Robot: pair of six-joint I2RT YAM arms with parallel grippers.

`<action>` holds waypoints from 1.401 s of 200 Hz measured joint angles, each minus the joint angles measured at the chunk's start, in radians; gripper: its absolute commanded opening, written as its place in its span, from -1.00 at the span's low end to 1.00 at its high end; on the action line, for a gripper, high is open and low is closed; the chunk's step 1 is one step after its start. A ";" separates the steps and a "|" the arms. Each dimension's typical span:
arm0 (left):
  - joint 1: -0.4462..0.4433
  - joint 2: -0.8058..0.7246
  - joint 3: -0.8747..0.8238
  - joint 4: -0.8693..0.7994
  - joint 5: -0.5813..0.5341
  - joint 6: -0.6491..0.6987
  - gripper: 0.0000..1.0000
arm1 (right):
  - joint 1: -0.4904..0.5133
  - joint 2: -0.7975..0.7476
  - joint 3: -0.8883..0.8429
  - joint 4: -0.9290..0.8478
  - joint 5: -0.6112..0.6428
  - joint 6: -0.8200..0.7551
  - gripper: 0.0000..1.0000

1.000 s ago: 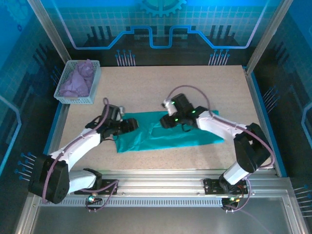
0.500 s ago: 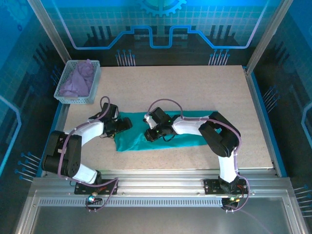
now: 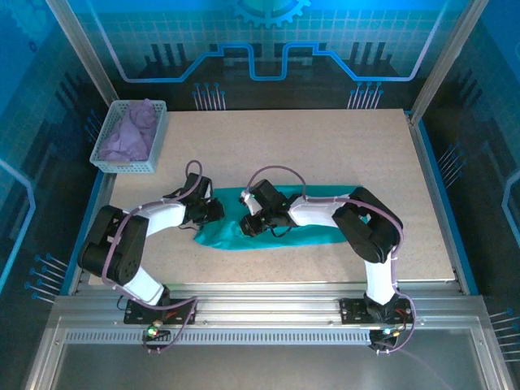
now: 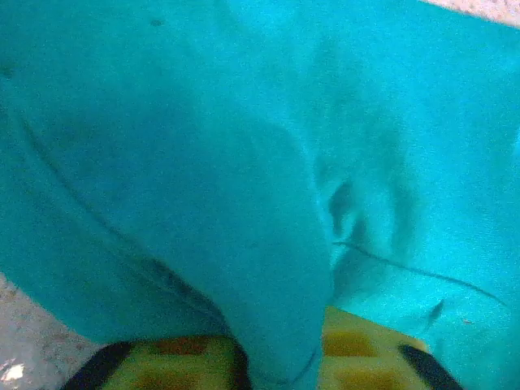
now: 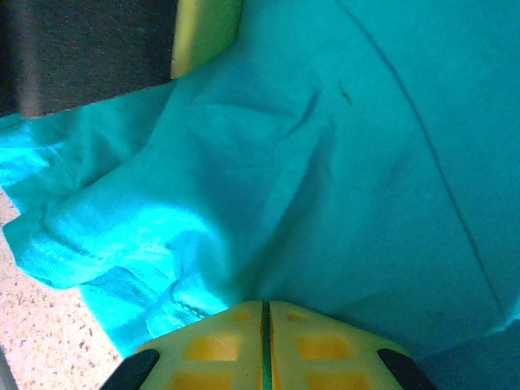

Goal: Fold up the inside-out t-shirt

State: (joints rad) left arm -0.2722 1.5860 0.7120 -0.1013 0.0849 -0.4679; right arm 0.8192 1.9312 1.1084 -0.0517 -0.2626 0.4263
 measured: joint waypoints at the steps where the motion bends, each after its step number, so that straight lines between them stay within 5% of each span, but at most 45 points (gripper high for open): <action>1: 0.000 0.000 0.000 0.000 0.000 -0.002 -1.00 | 0.000 -0.001 0.000 0.000 0.000 0.000 -0.69; 33: -0.002 -0.002 0.021 -0.035 -0.019 0.011 -1.00 | -0.003 -0.085 -0.015 -0.032 0.001 -0.021 -0.24; 66: -0.006 -0.060 0.093 -0.215 -0.135 0.047 -1.00 | -0.060 -0.288 -0.058 -0.091 0.018 -0.077 -0.09; 119: 0.017 -0.098 0.351 -0.535 -0.541 0.172 -1.00 | -0.323 -0.487 -0.180 -0.134 0.010 -0.095 -0.06; 173: 0.081 0.056 0.623 -0.756 -0.935 0.333 -1.00 | -0.415 -0.564 -0.271 -0.186 -0.008 -0.105 -0.05; 221: -0.133 0.220 0.800 -0.888 -0.985 0.335 -1.00 | -0.463 -0.594 -0.298 -0.195 -0.008 -0.106 -0.04; 270: -0.377 0.453 0.999 -0.987 -0.879 0.248 -1.00 | -0.488 -0.597 -0.298 -0.196 -0.008 -0.106 -0.05; 280: -0.415 0.500 1.042 -0.995 -0.845 0.233 -0.86 | -0.492 -0.598 -0.299 -0.196 -0.008 -0.106 -0.04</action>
State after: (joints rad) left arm -0.6868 2.0857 1.7542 -1.0962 -0.7601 -0.2348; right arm 0.3267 1.3331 0.8093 -0.2474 -0.2703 0.3199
